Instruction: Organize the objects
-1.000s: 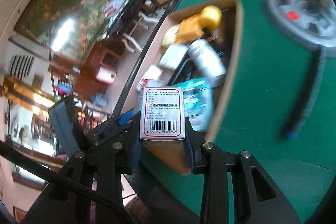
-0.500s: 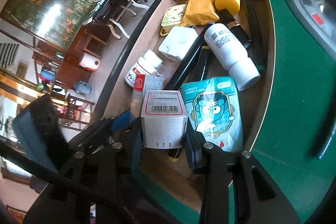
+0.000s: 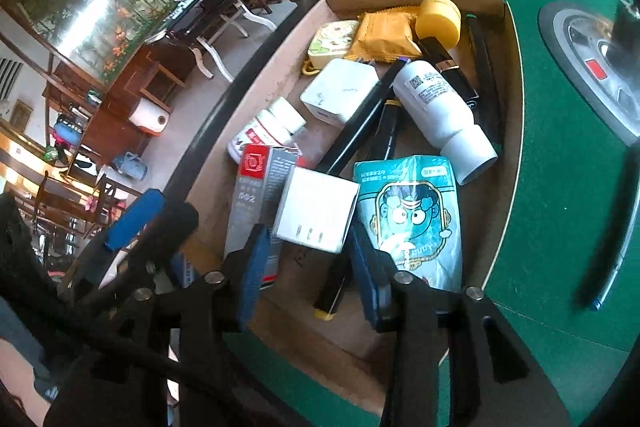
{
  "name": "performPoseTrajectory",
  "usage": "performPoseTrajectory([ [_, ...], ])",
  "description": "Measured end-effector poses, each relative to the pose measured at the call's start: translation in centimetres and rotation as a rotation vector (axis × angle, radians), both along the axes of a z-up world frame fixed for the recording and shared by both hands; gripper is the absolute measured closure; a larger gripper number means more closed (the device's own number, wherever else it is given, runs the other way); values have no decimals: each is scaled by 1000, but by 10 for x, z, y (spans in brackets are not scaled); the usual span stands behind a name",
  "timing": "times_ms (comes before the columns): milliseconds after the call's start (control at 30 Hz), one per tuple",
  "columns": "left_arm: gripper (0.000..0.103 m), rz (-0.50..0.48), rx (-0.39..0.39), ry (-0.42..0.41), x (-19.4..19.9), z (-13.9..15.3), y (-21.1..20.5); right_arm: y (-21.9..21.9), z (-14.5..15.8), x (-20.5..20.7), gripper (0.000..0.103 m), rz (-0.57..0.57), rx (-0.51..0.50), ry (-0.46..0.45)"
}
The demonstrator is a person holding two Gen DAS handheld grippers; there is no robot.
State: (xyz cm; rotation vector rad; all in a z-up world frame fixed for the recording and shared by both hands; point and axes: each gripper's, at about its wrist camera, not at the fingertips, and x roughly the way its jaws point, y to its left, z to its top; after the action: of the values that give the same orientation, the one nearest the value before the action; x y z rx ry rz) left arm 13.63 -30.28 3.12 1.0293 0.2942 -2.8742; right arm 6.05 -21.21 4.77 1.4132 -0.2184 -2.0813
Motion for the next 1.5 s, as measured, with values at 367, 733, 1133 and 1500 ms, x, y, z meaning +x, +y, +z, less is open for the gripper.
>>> performPoseTrajectory([
  [367, 17, 128, -98, 196, 32, 31, 8, 8, 15, 22, 54, 33, -64, 76],
  [733, 8, 191, -153, 238, 39, 46, 12, 10, 7, -31, 41, -25, -311, -98],
  [1133, 2, 106, -86, 215, 33, 51, 35, 39, 14, 6, 41, -13, -193, 56],
  [1500, 2, 232, -169, 141, 32, 48, 58, 76, 31, 30, 31, -173, -41, 265],
])
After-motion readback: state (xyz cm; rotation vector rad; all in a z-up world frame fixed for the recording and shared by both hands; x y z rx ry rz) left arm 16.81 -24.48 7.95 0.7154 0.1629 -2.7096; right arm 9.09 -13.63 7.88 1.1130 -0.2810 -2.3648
